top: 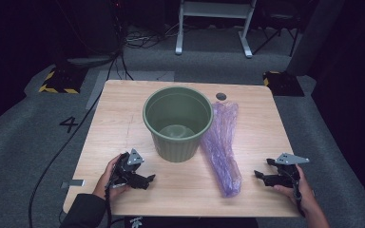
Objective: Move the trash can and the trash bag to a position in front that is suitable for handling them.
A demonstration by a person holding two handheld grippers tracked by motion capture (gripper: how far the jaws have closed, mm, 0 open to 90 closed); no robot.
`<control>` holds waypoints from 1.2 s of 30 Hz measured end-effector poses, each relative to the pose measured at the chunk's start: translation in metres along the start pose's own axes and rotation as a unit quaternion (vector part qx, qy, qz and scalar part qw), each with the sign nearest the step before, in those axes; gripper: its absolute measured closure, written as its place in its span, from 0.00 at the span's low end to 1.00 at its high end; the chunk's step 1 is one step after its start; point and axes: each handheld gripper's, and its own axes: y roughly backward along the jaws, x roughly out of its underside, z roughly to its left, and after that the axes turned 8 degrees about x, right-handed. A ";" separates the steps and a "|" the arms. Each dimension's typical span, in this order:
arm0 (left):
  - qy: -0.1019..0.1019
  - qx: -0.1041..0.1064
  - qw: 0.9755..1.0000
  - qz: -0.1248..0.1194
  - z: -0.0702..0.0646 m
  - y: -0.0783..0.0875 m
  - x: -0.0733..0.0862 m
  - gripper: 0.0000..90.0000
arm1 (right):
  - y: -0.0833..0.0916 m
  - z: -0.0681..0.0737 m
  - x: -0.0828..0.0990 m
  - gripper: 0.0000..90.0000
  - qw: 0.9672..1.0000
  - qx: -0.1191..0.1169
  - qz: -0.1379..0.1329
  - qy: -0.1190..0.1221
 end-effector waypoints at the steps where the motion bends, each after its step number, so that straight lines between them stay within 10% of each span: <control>1: 0.000 -0.002 1.000 0.000 0.000 0.000 0.000 0.00 | 0.000 0.000 0.000 0.22 1.000 0.000 0.000 0.000; 15: -0.040 0.033 0.999 0.005 -0.011 0.008 0.010 0.00 | 0.003 0.008 -0.005 0.24 0.999 -0.018 -0.035 0.018; 23: -0.039 0.039 0.998 0.003 -0.011 0.008 0.010 0.00 | 0.018 0.032 -0.029 0.50 0.991 -0.069 -0.110 0.042; 36: -0.039 0.036 0.999 0.004 -0.011 0.008 0.010 0.00 | -0.003 0.071 -0.044 0.72 0.982 -0.131 -0.095 0.102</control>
